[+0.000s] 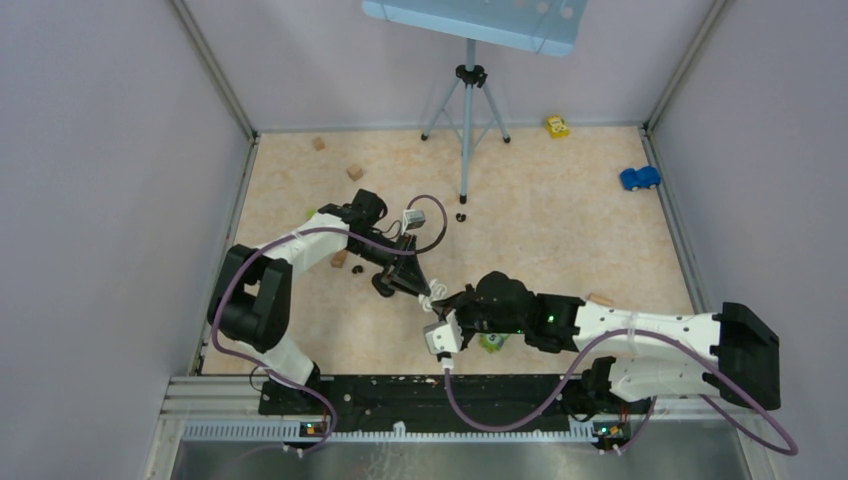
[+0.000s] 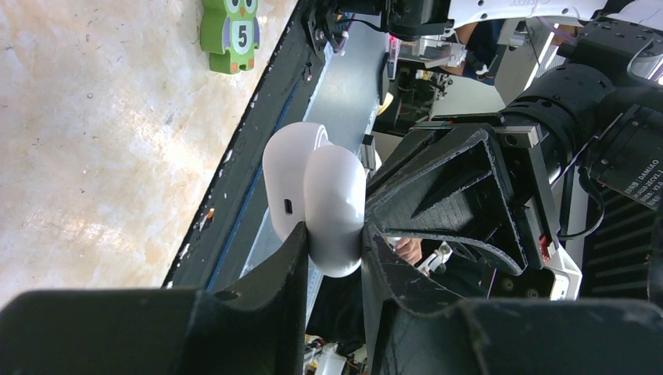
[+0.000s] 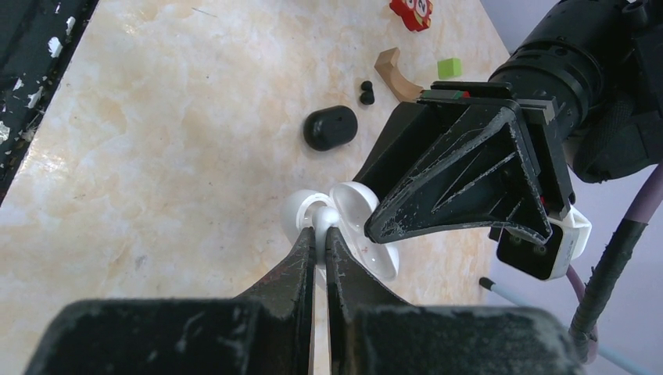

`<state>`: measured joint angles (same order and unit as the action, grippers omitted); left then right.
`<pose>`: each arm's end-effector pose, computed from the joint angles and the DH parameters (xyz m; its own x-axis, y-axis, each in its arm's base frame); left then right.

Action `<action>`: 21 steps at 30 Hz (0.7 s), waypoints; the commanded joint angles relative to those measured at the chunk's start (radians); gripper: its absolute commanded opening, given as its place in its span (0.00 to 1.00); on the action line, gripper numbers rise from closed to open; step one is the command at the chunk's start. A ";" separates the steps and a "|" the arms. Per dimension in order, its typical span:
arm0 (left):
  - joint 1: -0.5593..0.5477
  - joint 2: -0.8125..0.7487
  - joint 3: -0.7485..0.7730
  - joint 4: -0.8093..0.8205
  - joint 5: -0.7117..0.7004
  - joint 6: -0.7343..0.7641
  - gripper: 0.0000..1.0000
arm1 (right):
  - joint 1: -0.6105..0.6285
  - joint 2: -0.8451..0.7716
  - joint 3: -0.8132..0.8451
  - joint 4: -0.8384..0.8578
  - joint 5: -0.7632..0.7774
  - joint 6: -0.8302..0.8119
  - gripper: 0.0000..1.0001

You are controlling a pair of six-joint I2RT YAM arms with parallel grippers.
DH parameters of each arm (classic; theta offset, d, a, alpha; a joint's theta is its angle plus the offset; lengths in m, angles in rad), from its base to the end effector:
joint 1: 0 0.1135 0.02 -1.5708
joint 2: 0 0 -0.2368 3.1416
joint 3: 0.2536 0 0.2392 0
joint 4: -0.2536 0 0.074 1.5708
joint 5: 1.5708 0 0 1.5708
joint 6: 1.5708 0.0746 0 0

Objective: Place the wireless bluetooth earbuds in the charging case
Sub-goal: Insert the left earbud into the left side groove of the charging case.

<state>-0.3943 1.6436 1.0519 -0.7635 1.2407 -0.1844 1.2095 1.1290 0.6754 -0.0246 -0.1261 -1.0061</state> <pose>0.2350 -0.1742 0.1744 -0.9437 0.3283 -0.0409 0.1407 0.2866 -0.9477 0.0918 0.2695 0.2119 0.7302 -0.4384 -0.5240 -0.6552 -0.2319 -0.7190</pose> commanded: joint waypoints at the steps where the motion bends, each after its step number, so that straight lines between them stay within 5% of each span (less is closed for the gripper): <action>1: 0.005 -0.002 0.040 0.001 0.048 0.015 0.00 | 0.023 0.022 0.029 -0.079 -0.036 0.008 0.00; 6: 0.005 -0.006 0.040 0.000 0.048 0.016 0.00 | 0.032 0.036 0.030 -0.071 -0.026 0.015 0.00; 13: 0.006 -0.005 0.042 0.000 0.048 0.016 0.00 | 0.036 0.042 0.031 -0.065 -0.008 0.024 0.15; 21: 0.006 -0.005 0.042 -0.002 0.045 0.016 0.00 | 0.046 0.037 0.024 -0.048 0.025 0.023 0.21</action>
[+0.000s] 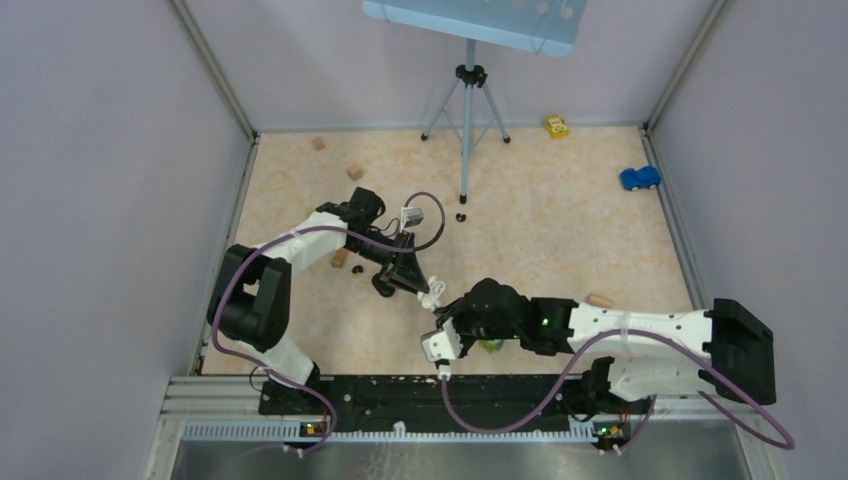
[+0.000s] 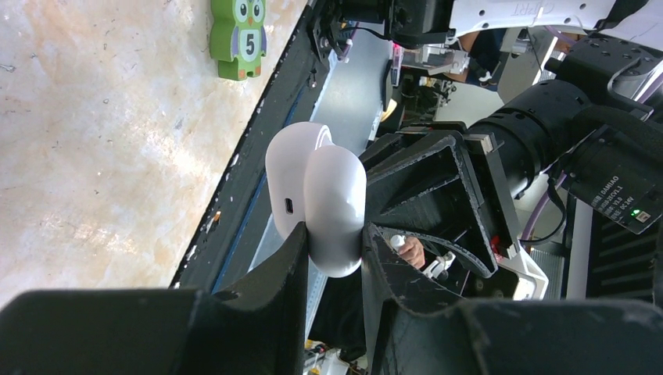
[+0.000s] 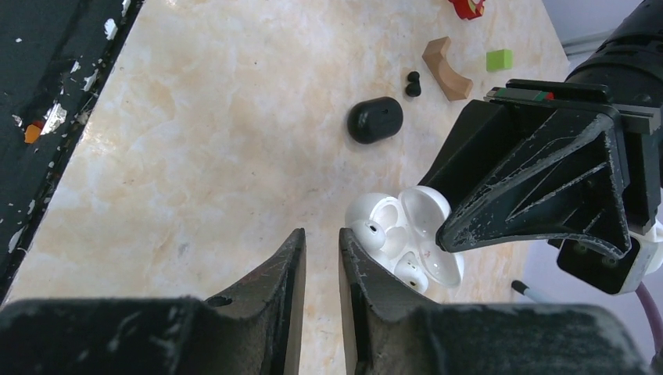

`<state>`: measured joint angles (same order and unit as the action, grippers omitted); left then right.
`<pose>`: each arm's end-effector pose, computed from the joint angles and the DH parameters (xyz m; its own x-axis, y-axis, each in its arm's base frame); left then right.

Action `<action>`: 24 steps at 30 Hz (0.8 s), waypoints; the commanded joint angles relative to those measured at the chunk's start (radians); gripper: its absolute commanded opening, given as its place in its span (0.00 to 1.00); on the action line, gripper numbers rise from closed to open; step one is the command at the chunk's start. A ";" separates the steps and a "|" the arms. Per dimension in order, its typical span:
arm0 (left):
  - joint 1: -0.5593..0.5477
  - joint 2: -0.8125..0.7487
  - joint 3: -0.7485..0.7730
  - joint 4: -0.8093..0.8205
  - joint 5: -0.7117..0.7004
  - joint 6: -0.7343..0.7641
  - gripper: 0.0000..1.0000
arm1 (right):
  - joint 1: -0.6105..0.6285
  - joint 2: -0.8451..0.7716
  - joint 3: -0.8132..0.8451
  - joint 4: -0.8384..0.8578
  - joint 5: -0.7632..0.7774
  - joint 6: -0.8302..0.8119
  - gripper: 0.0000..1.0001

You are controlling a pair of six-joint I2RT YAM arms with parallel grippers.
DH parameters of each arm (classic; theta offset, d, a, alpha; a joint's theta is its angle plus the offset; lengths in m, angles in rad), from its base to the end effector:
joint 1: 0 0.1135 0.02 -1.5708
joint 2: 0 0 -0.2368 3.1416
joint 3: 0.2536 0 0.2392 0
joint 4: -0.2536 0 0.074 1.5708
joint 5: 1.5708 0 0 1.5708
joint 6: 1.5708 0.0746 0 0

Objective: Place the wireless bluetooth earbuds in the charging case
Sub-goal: Insert the left earbud into the left side groove of the charging case.

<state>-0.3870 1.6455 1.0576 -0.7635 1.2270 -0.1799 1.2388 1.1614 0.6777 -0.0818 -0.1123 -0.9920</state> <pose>0.2376 -0.1727 0.1744 -0.9460 0.3204 -0.0497 0.1501 0.2969 -0.9430 0.0846 0.2709 0.1968 0.7167 -0.4734 -0.5121 -0.6770 -0.2958 -0.6740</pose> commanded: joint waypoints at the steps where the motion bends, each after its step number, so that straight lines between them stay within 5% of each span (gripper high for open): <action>1: -0.002 -0.007 0.035 -0.002 0.059 0.010 0.00 | 0.017 0.003 0.019 0.015 0.014 0.009 0.21; 24: -0.029 0.004 0.022 -0.002 -0.003 0.014 0.00 | 0.016 -0.014 -0.003 0.123 0.047 0.032 0.24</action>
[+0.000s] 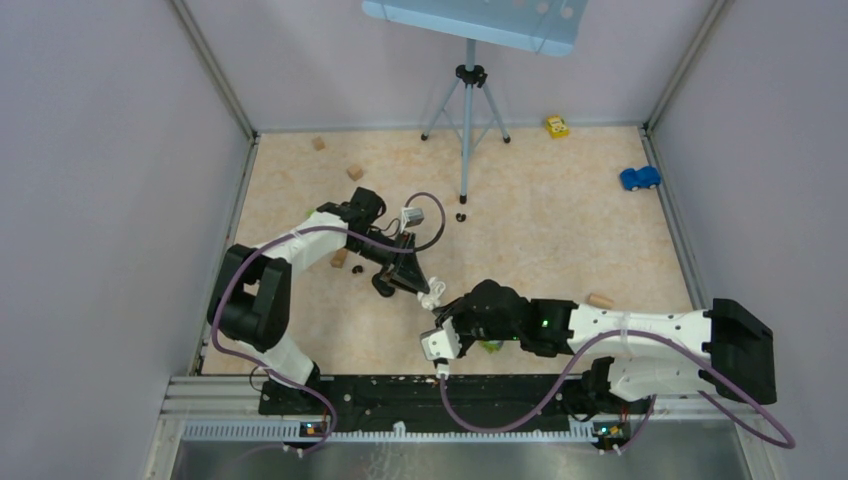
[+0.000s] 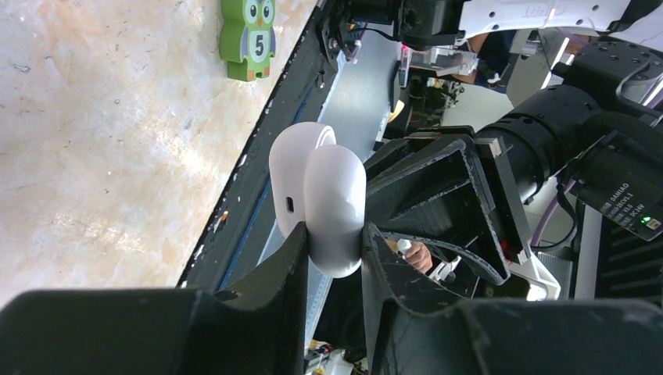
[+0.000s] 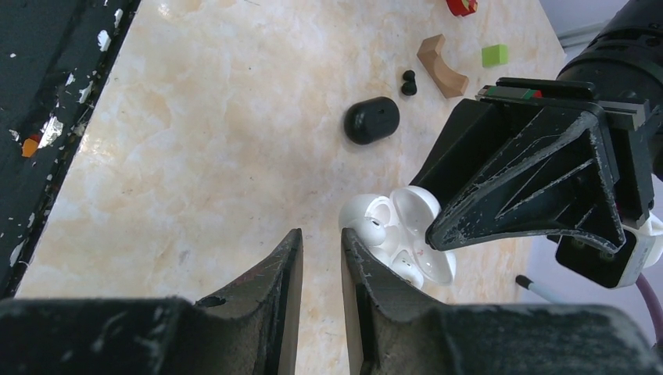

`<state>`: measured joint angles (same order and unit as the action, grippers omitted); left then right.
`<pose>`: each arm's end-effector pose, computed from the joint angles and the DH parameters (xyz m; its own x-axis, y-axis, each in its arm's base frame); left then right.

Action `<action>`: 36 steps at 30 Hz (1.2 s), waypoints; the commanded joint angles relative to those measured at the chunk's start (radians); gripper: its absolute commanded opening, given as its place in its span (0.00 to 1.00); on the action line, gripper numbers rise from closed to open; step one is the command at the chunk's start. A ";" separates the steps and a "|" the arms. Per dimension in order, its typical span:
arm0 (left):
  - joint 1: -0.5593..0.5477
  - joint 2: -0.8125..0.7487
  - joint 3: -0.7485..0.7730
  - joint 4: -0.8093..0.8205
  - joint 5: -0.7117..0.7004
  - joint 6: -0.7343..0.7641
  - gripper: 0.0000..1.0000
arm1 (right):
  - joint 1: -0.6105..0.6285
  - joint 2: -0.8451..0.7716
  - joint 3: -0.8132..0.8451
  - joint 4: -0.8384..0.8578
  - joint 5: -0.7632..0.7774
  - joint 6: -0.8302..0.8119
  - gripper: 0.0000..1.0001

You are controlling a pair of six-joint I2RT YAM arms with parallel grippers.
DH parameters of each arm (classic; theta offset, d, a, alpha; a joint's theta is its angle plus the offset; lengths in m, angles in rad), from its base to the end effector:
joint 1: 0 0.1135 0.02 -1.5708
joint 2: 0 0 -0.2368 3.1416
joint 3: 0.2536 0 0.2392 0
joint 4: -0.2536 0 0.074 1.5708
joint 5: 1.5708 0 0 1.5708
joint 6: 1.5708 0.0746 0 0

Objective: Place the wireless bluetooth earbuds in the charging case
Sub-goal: Insert the left earbud into the left side groove of the charging case.

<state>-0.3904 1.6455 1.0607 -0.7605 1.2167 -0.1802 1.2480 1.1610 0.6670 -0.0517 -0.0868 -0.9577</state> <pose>0.2380 -0.1736 0.1745 -0.9452 0.3218 -0.0561 0.1591 0.3034 -0.9395 0.0842 0.2721 0.1968 0.6972 -0.4842 -0.5286 -0.6918 -0.2611 -0.6732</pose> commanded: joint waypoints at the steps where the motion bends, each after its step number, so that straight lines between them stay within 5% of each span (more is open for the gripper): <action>1: -0.027 0.002 0.019 -0.005 0.001 0.015 0.00 | 0.008 -0.014 0.007 0.094 0.022 -0.003 0.24; 24: -0.039 0.012 0.022 -0.008 -0.026 0.025 0.00 | 0.007 -0.025 0.013 0.085 0.021 0.016 0.25; 36: -0.039 0.023 0.036 -0.017 -0.038 0.028 0.00 | 0.007 -0.141 0.044 0.112 -0.006 0.182 0.34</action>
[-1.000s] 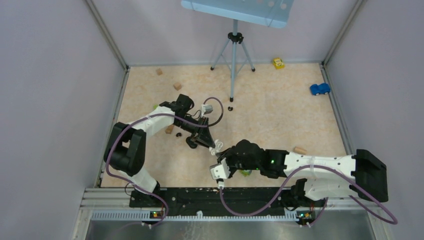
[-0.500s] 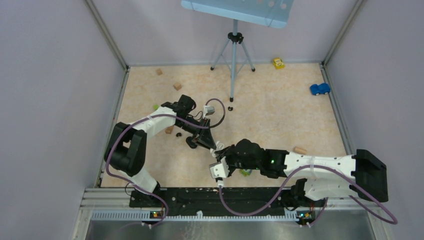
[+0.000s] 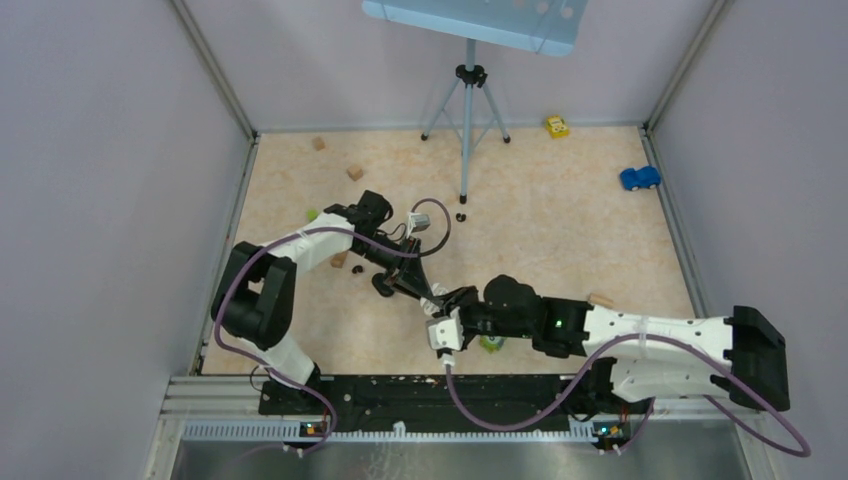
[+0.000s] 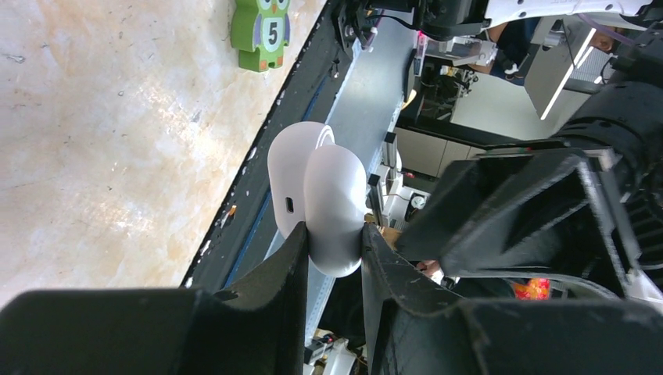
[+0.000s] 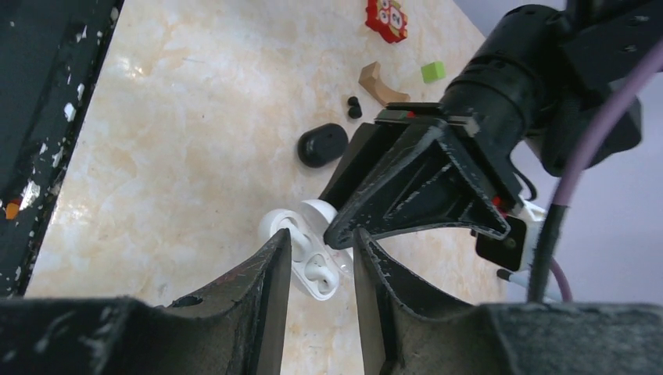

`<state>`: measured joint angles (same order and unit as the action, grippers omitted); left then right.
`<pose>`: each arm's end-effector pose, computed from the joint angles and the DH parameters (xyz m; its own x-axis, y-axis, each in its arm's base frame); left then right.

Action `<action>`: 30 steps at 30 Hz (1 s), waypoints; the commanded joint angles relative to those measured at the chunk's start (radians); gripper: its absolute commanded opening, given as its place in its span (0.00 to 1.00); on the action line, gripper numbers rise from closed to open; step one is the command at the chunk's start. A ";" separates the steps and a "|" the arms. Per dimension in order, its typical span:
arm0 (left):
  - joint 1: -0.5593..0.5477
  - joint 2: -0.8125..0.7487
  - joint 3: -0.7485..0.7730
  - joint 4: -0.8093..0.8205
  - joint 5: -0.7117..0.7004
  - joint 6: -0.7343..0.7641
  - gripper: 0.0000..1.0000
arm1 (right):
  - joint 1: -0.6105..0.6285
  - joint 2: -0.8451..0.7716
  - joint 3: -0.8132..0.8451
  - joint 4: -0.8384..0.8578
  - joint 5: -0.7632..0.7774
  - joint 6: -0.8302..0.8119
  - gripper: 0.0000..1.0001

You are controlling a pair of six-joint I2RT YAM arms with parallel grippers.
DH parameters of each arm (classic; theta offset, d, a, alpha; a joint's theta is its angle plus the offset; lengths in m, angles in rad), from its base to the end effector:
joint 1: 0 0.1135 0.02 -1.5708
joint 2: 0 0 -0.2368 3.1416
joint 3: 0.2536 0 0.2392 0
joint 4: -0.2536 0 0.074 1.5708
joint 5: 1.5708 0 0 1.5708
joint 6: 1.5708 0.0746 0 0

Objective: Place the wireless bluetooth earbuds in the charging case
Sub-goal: Insert the left earbud into the left side groove of the charging case, then place the charging case at the corner of the board.

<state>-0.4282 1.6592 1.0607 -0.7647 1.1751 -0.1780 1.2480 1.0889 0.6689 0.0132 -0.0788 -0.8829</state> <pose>0.2327 -0.1819 0.1680 -0.9351 0.3518 -0.0430 0.1702 0.3393 -0.9251 0.0840 0.2697 0.2250 0.6684 -0.4296 -0.6072 -0.7118 -0.1326 -0.6898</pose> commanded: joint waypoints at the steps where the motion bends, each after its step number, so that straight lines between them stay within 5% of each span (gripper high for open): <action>1: -0.001 0.010 0.039 -0.013 -0.002 0.026 0.00 | 0.007 -0.090 0.032 0.061 0.008 0.147 0.35; 5: -0.001 0.014 0.042 0.008 -0.036 0.009 0.00 | -0.005 -0.160 -0.033 0.148 0.282 0.417 0.45; 8: 0.000 0.014 0.034 0.088 -0.070 -0.040 0.00 | -0.092 -0.179 -0.015 0.063 0.427 0.701 0.53; 16: -0.001 0.044 0.008 0.446 -0.049 -0.210 0.00 | -0.559 -0.247 -0.055 -0.105 0.171 1.252 0.57; 22: -0.037 0.184 0.077 0.657 -0.002 -0.335 0.00 | -0.806 -0.241 -0.124 -0.099 0.005 1.449 0.57; 30: -0.161 0.384 0.274 0.749 -0.070 -0.427 0.00 | -0.836 -0.290 -0.106 -0.165 0.097 1.461 0.58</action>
<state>-0.5278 1.9717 1.2343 -0.1440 1.1141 -0.5339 0.4164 0.8440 0.5320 -0.1291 -0.0120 0.5354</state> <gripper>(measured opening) 0.319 0.573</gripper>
